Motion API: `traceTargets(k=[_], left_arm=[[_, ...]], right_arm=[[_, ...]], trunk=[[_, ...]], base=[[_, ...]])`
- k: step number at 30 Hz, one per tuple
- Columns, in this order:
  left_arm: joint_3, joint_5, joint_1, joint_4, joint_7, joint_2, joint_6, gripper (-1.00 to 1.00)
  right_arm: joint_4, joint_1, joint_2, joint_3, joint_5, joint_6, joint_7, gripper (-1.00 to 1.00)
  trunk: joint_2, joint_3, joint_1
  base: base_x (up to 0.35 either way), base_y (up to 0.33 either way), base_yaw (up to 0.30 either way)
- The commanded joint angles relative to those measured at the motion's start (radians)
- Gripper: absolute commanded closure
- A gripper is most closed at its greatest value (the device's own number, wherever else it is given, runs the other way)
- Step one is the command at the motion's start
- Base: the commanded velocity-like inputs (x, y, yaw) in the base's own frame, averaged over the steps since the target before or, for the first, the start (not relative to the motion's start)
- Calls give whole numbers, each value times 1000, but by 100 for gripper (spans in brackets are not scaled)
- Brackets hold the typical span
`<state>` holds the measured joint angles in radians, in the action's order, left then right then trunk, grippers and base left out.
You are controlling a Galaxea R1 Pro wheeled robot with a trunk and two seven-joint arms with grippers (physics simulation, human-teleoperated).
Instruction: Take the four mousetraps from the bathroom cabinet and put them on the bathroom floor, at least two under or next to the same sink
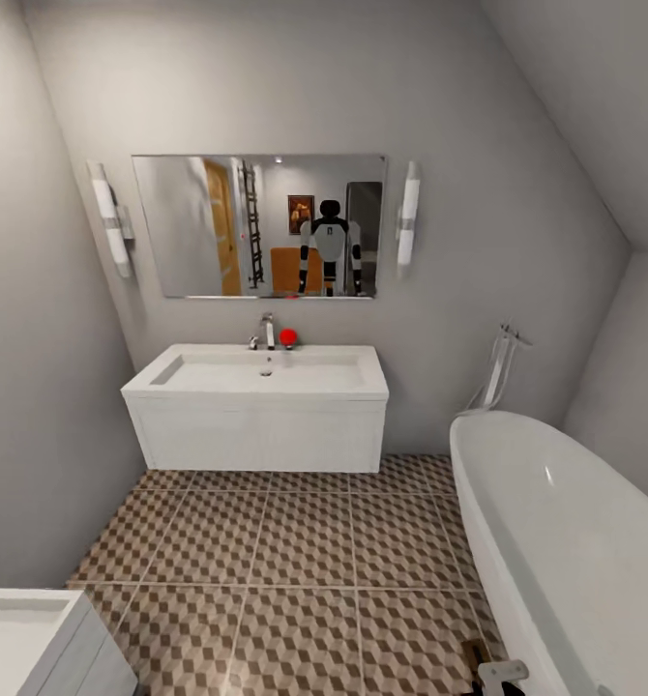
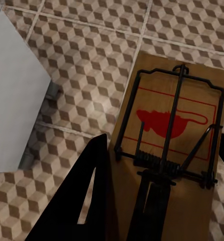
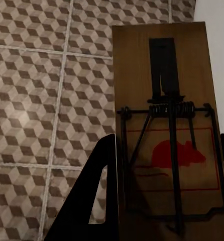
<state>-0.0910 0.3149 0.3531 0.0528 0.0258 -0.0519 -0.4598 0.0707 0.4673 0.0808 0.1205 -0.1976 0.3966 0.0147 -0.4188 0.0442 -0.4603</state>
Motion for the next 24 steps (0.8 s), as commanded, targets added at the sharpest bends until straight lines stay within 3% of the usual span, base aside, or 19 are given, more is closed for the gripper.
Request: traceTargets(k=[1, 24], left_arm=[[-9, 1, 2, 4, 3, 1, -6, 100], [-9, 1, 1, 4, 3, 1, -6, 100]], right_arm=[[4, 2, 1, 8, -8, 7, -1, 100], [4, 2, 1, 8, -9, 7, 1, 100]], trunk=[[-2, 2, -1], [-2, 2, -1]], base=[[327, 0, 0], [326, 0, 0]])
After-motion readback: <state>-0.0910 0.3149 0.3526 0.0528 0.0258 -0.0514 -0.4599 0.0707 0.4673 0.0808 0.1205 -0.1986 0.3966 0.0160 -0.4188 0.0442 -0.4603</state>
